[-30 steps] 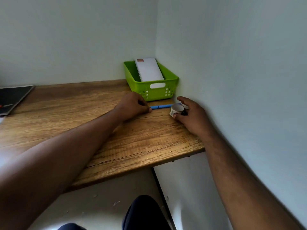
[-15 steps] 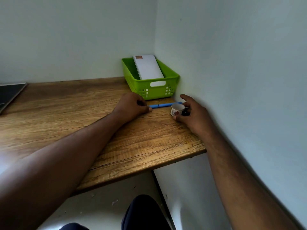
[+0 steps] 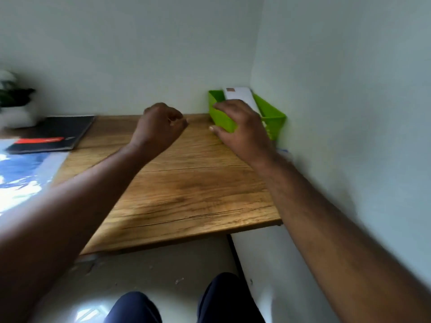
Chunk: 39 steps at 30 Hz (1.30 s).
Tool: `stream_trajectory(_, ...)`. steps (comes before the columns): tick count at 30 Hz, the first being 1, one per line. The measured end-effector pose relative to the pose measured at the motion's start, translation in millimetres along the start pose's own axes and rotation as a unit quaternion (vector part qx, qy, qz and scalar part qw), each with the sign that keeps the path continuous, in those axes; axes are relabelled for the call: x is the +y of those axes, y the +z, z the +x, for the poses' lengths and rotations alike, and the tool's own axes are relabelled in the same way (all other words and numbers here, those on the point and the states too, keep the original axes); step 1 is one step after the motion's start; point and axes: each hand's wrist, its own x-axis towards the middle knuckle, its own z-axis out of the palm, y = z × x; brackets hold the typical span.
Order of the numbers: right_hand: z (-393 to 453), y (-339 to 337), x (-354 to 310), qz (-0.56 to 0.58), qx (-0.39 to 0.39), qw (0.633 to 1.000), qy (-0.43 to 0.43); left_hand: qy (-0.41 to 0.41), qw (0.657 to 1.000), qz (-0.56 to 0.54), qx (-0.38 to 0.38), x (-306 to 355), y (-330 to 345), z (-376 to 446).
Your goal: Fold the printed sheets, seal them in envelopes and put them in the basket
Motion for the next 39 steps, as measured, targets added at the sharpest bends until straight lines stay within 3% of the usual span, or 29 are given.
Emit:
stream_trajectory(7,63.3,143.2,-119.6,0.122,-0.179,0.976,-0.014,-0.205,0.968,0.132,0.063,-140.9,-115.6,-47.6)
stream_trajectory(12,71.0,224.5,-160.9,0.157,-0.226,0.959,0.074,-0.300,0.938,0.152,0.088,-208.7,-148.2,-80.7)
stream_trajectory(16,71.4,266.4,-169.7,0.147,-0.241,0.953,0.111,-0.351,0.928,0.093,0.079,-234.9,-145.7,-80.3)
stream_trajectory(23,71.7,287.0,-164.5,0.098,-0.246,0.960,0.093,-0.352,0.924,0.151,0.010,-250.7,-135.8,-73.8)
stream_trajectory(35,60.6,280.7,-173.2,0.032,-0.260,0.964,0.043,-0.346,0.925,0.153,-0.014,-244.7,-137.7,-75.7)
stream_trajectory(39,66.8,275.9,-163.8,0.052,-0.255,0.965,0.036,-0.234,0.920,0.312,0.049,-230.7,-141.2,-64.4)
